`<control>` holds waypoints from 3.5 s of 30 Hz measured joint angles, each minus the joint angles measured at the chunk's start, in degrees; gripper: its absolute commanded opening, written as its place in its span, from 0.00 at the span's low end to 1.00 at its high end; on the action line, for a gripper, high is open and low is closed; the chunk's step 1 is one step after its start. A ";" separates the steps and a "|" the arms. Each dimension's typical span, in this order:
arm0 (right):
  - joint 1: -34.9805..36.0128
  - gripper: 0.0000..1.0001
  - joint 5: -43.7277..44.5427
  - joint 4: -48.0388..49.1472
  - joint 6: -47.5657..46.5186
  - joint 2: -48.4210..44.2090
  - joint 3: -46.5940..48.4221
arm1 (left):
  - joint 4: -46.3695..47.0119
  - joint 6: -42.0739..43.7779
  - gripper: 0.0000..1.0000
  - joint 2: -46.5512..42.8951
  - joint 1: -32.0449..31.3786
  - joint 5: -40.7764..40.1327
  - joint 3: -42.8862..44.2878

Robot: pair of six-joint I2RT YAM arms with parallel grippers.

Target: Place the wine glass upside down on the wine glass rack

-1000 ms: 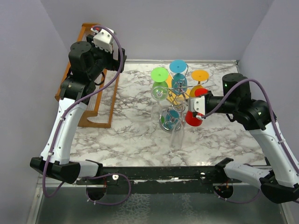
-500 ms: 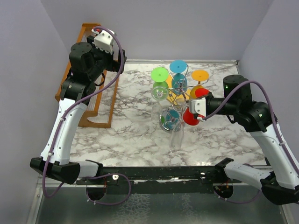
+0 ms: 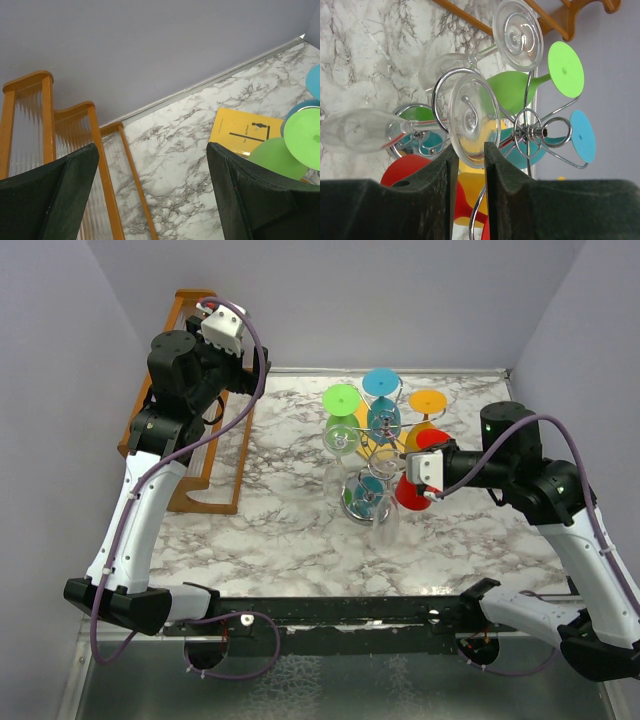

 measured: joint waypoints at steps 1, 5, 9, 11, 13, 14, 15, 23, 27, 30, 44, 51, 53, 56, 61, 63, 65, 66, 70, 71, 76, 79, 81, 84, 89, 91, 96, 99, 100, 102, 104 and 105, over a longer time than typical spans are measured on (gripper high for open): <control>0.00 0.26 -0.02 -0.02 0.00 -0.09 0.00 | 0.00 0.04 0.92 -0.02 0.00 0.02 0.00; 0.00 0.26 -0.02 -0.04 0.22 -0.28 -0.31 | 0.00 0.15 0.92 -0.11 0.00 0.04 -0.13; 0.00 0.31 -0.02 -0.07 0.48 -0.55 -0.76 | 0.00 0.20 0.92 -0.26 0.00 0.07 -0.55; 0.00 0.35 0.00 -0.13 0.92 -0.79 -0.98 | 0.00 0.35 0.92 -0.33 0.00 0.07 -0.74; 0.00 0.38 0.02 -0.20 1.25 -1.07 -1.18 | 0.02 0.52 0.92 -0.42 0.00 0.07 -0.98; 0.00 0.40 0.09 -0.24 1.70 -1.42 -1.29 | 0.00 0.57 0.92 -0.46 0.00 0.07 -1.16; 0.00 0.41 0.20 -0.24 2.10 -1.79 -1.42 | 0.02 0.61 0.92 -0.55 0.00 0.07 -1.31; -0.44 0.61 2.97 0.24 7.45 -6.54 -2.21 | 0.02 1.33 0.92 -1.68 0.00 0.04 -2.56; -3.13 0.71 3.28 0.98 11.96 -7.26 -0.24 | 0.22 1.40 0.93 -2.49 0.00 0.04 -3.85; -6.47 0.76 4.90 3.30 16.35 -7.41 1.07 | 0.48 1.38 0.93 -3.13 0.00 0.02 -5.22; -26.23 1.00 26.64 23.58 41.53 -6.34 -2.51 | 5.77 -1.46 0.99 -8.92 0.22 1.44 -15.13; -26.56 1.00 31.34 31.41 50.51 -5.66 -6.12 | 11.13 -4.09 0.99 -14.03 0.26 -2.03 -23.23; -26.60 1.00 31.58 32.37 51.54 -6.43 -7.50 | 11.10 -3.91 0.99 -14.99 0.26 -2.32 -23.89; -26.86 1.00 31.76 32.63 52.02 -8.04 -9.38 | 10.93 -2.80 0.99 -16.79 0.28 -2.25 -23.93; -27.82 1.00 32.85 32.63 50.42 -11.10 -11.06 | 10.62 -2.03 0.99 -20.96 0.61 -2.60 -24.37; -27.85 1.00 33.75 32.63 49.99 -12.59 -11.56 | 10.73 -2.08 0.99 -22.40 0.72 -3.10 -25.24; -27.82 1.00 35.08 32.63 50.01 -14.25 -11.91 | 10.54 -2.40 0.99 -23.61 0.76 -4.11 -26.56; -27.82 1.00 35.63 32.63 50.01 -14.84 -12.00 | 10.14 -2.64 0.99 -23.98 0.76 -4.63 -27.10; -27.82 1.00 36.81 32.41 50.05 -17.59 -12.59 | 8.04 -2.38 0.99 -24.48 0.83 -4.72 -27.96; -27.85 0.99 36.72 32.26 50.05 -18.14 -12.74 | 7.67 -2.25 0.99 -24.59 1.01 -4.52 -27.98; -29.24 1.00 33.68 31.21 50.12 -18.62 -13.20 | 7.32 -2.25 0.99 -24.74 2.45 -3.65 -27.98; -30.84 1.00 31.54 30.34 50.36 -17.70 -13.20 | 7.30 -2.25 0.99 -24.13 3.19 -3.76 -27.93; -31.45 1.00 30.80 29.55 50.51 -17.03 -13.05 | 6.71 -2.23 0.99 -23.54 3.69 -3.76 -27.74; -32.11 1.00 30.18 28.13 50.99 -15.96 -12.52 | 5.33 -1.95 0.99 -23.32 4.42 -3.21 -27.71; -33.46 0.99 29.33 26.67 51.43 -15.13 -11.52 | 1.95 -1.11 0.99 -23.28 5.66 0.00 -25.83; -33.79 1.00 29.00 26.23 51.43 -15.02 -11.04 | 1.46 -0.94 0.99 -23.17 5.92 0.52 -24.68; -33.92 1.00 26.93 25.14 51.39 -15.06 -10.99 | 1.01 -0.94 0.99 -23.02 6.49 0.02 -23.58; -34.07 1.00 26.36 24.76 51.39 -14.88 -10.99 | 0.66 -0.96 0.99 -22.45 6.75 -1.16 -23.21; -34.10 1.00 26.08 24.72 51.41 -14.88 -10.99 | 0.42 -0.96 0.99 -22.40 6.82 -1.38 -23.21; -34.12 1.00 25.90 24.68 51.39 -14.88 -10.99 | -0.04 -0.96 0.99 -22.43 7.04 -1.95 -23.21; -34.16 1.00 25.92 24.68 51.39 -14.99 -10.99 | -0.24 -0.94 0.99 -22.43 7.15 -2.60 -23.17; -34.16 1.00 25.92 24.68 51.39 -15.04 -10.99 | -0.35 -0.94 0.99 -22.43 7.17 -2.82 -23.15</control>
